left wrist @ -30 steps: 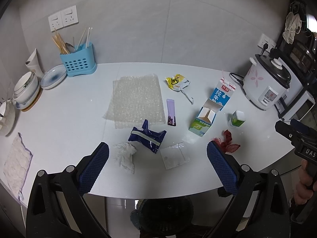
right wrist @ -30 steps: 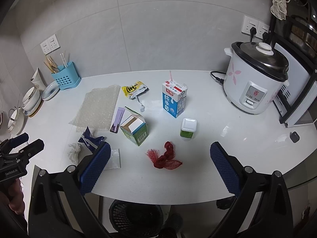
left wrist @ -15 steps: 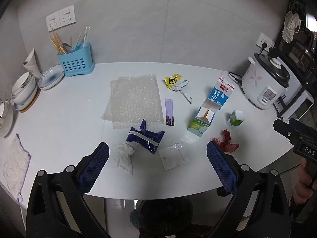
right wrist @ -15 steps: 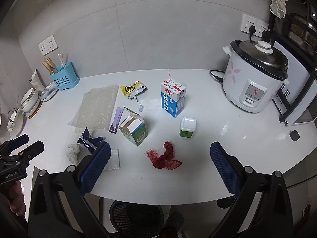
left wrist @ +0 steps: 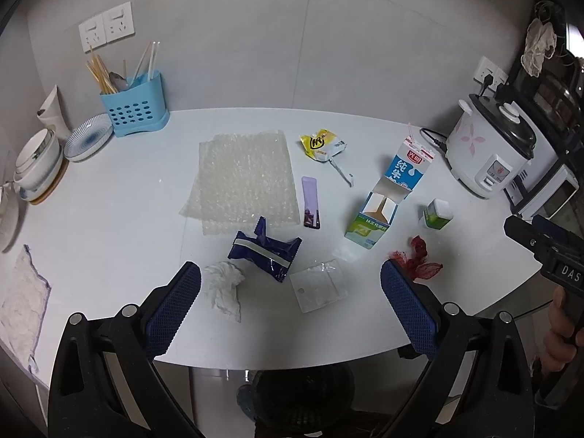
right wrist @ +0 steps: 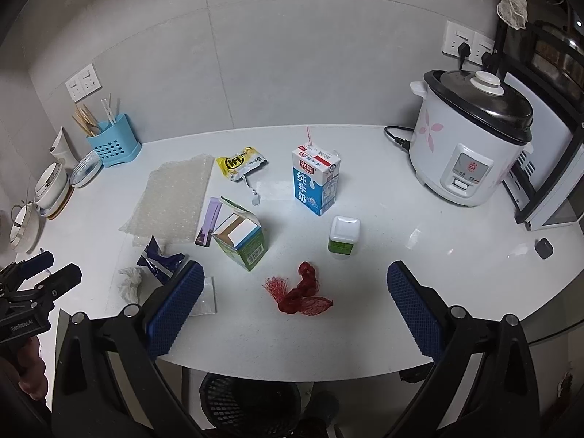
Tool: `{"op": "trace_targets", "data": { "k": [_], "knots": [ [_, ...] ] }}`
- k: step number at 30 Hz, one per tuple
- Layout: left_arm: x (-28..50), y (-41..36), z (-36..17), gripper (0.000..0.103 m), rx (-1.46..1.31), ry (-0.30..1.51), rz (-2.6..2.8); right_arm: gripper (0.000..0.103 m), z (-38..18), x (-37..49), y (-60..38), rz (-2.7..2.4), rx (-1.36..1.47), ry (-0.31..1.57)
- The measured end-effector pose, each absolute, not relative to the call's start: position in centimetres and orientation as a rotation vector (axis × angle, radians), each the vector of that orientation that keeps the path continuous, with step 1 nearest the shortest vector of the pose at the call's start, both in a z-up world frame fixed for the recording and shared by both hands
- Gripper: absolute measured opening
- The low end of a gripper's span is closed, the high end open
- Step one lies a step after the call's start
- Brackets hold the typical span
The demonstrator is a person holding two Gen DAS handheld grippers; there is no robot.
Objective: Collect trash
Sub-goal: 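Grasp the navy blue wrapper with the left tool while the right tool grasps the white tub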
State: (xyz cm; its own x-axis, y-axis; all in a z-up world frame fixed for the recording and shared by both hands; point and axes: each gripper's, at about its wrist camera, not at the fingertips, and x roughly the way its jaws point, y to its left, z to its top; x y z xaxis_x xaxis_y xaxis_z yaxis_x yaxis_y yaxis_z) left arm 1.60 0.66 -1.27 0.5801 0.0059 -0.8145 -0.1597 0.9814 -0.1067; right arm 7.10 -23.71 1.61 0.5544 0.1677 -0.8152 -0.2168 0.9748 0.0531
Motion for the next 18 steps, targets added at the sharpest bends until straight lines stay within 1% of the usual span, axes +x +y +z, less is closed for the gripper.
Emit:
{"op": "trace_targets", "data": {
  "k": [9, 18],
  "knots": [
    [3.5, 1.8, -4.8, 0.096, -0.161, 0.972, 0.098, 0.096, -1.2, 9.1, -24.1, 0.212, -0.069, 0.98],
    [6.5, 2.9, -9.8, 0.096, -0.145, 1.027, 0.098, 0.096, -4.7, 12.5, -25.4, 0.175, -0.075, 1.022]
  ]
}}
